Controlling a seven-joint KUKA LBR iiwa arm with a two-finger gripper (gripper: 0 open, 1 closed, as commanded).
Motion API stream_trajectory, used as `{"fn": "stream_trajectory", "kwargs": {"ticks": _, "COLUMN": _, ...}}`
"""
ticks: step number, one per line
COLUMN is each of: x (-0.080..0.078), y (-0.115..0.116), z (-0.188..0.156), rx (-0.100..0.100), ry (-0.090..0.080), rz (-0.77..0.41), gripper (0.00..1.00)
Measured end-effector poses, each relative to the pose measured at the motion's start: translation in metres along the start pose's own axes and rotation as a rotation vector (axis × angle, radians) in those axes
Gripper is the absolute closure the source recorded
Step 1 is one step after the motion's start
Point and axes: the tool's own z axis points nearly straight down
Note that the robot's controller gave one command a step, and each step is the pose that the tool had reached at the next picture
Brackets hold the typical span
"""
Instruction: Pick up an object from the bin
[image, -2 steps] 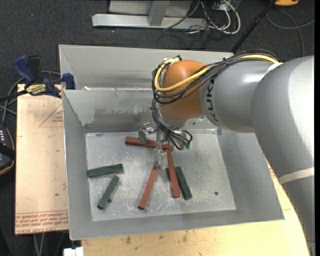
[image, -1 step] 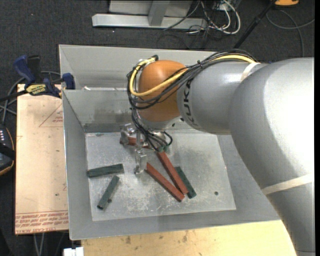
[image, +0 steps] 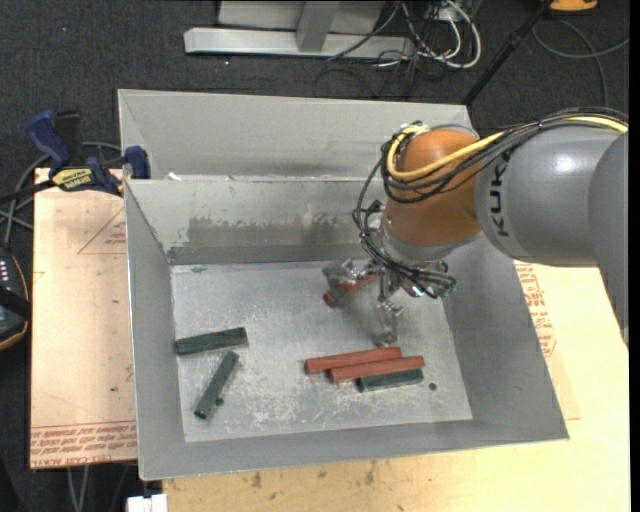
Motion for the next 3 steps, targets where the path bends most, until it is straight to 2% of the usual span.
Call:
{"fn": "stream_trajectory", "kwargs": {"ticks": 1, "x": 0.036, "y": 0.054, "z": -0.062, "rx": -0.004, "ry": 0.001, "rz": -0.003, "gripper": 0.0}}
{"fn": "stream_trajectory", "kwargs": {"ticks": 2, "x": 0.07, "y": 0.079, "z": 0.005, "rx": -0.006, "ry": 0.006, "rz": -0.112, "gripper": 0.0}}
{"fn": "stream_trajectory", "kwargs": {"ticks": 3, "x": 0.067, "y": 0.078, "z": 0.0, "rx": 0.0, "ry": -0.003, "rz": -0.112, "gripper": 1.0}}
